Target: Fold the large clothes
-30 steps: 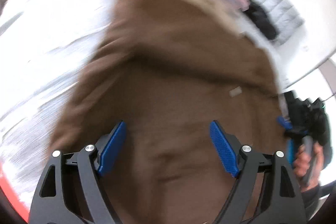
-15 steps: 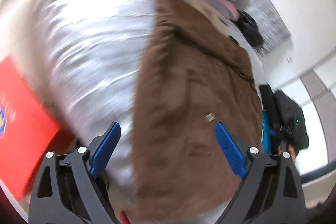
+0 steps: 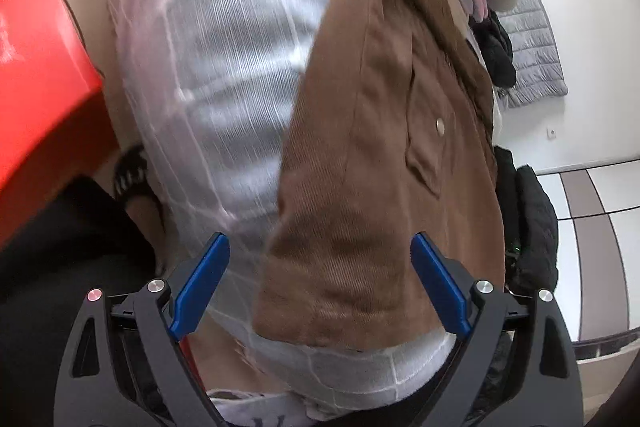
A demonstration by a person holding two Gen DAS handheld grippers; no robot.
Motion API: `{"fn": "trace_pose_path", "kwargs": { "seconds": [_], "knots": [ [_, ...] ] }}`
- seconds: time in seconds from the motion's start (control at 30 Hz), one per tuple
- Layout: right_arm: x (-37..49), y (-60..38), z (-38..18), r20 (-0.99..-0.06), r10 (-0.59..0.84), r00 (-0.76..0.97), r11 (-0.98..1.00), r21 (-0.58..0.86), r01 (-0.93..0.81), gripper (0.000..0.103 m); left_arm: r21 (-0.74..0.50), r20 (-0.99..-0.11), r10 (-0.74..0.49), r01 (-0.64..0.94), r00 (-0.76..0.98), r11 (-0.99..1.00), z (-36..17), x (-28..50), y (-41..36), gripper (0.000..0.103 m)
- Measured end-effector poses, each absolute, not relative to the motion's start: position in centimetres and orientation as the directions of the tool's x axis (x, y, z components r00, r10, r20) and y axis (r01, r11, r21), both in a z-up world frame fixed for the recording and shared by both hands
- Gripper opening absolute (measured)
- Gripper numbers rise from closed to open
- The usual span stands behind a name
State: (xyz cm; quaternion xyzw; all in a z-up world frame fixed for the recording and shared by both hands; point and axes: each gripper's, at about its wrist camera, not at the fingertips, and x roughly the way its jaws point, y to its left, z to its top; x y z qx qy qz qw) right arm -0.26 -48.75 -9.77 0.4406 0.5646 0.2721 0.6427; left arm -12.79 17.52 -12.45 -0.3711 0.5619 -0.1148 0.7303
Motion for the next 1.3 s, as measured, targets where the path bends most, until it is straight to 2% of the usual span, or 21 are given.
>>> {"fn": "trace_pose_path", "kwargs": {
  "seconds": [0.17, 0.2, 0.23, 0.27, 0.3, 0.37, 0.43, 0.57, 0.67, 0.8, 0.9, 1.0, 1.03, 1.07, 1.1, 1.17, 1.3],
  "knots": [
    [-1.2, -48.2, -10.3, -0.402, 0.885, 0.235, 0.392, 0.916, 0.087, 0.091, -0.675, -0.732, -0.604, -0.22, 0.314, 0.704, -13.0, -13.1, 15.7, 0.088],
    [-1.2, -48.2, -10.0, -0.389, 0.889, 0.241, 0.385, 0.921, 0.067, 0.084, -0.667, -0.739, -0.598, -0.209, 0.31, 0.715, -12.9, -13.1, 15.4, 0.088],
    [-1.5, -48.0, -9.6, -0.386, 0.891, 0.239, 0.388, 0.921, 0.04, 0.072, -0.654, -0.748, -0.587, -0.192, 0.31, 0.732, -12.7, -13.2, 15.0, 0.088],
    [-1.7, -47.9, -9.0, -0.428, 0.872, 0.236, 0.432, 0.901, 0.038, 0.041, -0.646, -0.751, -0.579, -0.176, 0.316, 0.742, -12.4, -13.2, 14.8, 0.076],
    [-1.5, -47.8, -8.8, -0.461, 0.855, 0.238, 0.464, 0.885, 0.044, 0.027, -0.642, -0.752, -0.575, -0.158, 0.321, 0.751, -12.2, -13.2, 14.5, 0.066],
    [-2.0, -48.1, -7.7, -0.47, 0.846, 0.254, 0.479, 0.877, 0.027, 0.017, -0.63, -0.758, -0.567, -0.139, 0.322, 0.764, -11.6, -13.2, 14.1, 0.037],
    [-2.5, -48.0, -5.7, -0.476, 0.835, 0.275, 0.496, 0.868, -0.005, 0.013, -0.642, -0.744, -0.574, -0.125, 0.342, 0.757, -10.6, -13.4, 14.1, 0.021],
    [-2.6, -47.4, -1.4, -0.473, 0.826, 0.306, 0.516, 0.853, -0.074, 0.012, -0.661, -0.709, -0.586, -0.08, 0.393, 0.746, -7.8, -13.5, 13.8, 0.016],
    [-2.4, -46.2, 1.5, -0.432, 0.835, 0.341, 0.496, 0.859, -0.127, 0.011, -0.706, -0.651, -0.611, -0.061, 0.45, 0.706, -4.8, -13.3, 14.7, 0.015],
    [-3.0, -45.7, 3.8, -0.386, 0.85, 0.359, 0.467, 0.867, -0.174, 0.011, -0.718, -0.615, -0.613, -0.032, 0.495, 0.695, -1.9, -13.7, 16.0, 0.014],
    [-3.6, -46.2, 1.8, -0.416, 0.851, 0.32, 0.48, 0.864, -0.153, 0.011, -0.679, -0.662, -0.583, -0.049, 0.471, 0.732, -3.0, -14.0, 16.6, 0.014],
    [-3.0, -46.8, -2.2, -0.485, 0.832, 0.268, 0.514, 0.857, -0.046, 0.016, -0.66, -0.724, -0.578, -0.134, 0.378, 0.739, -7.5, -13.8, 17.7, 0.016],
    [-2.9, -46.9, -2.7, -0.485, 0.837, 0.253, 0.509, 0.86, -0.034, 0.02, -0.68, -0.716, -0.595, -0.17, 0.365, 0.713, -8.4, -13.8, 18.2, 0.019],
    [-2.7, -47.0, -3.5, -0.465, 0.851, 0.244, 0.485, 0.874, -0.026, 0.038, -0.695, -0.704, -0.608, -0.178, 0.368, 0.697, -8.6, -13.7, 18.4, 0.024],
    [-2.5, -47.2, -3.9, -0.437, 0.864, 0.25, 0.456, 0.89, -0.024, 0.06, -0.7, -0.698, -0.61, -0.18, 0.375, 0.691, -8.5, -13.7, 18.5, 0.027],
    [-1.9, -47.9, -4.8, -0.377, 0.883, 0.278, 0.394, 0.919, -0.006, 0.079, -0.683, -0.714, -0.592, -0.182, 0.374, 0.708, -8.7, -13.6, 18.3, 0.046],
    [-0.5, -48.0, -5.6, -0.379, 0.883, 0.278, 0.387, 0.922, 0.025, 0.083, -0.701, -0.704, -0.609, -0.224, 0.365, 0.677, -9.8, -13.4, 18.4, 0.06]
  ]
}}
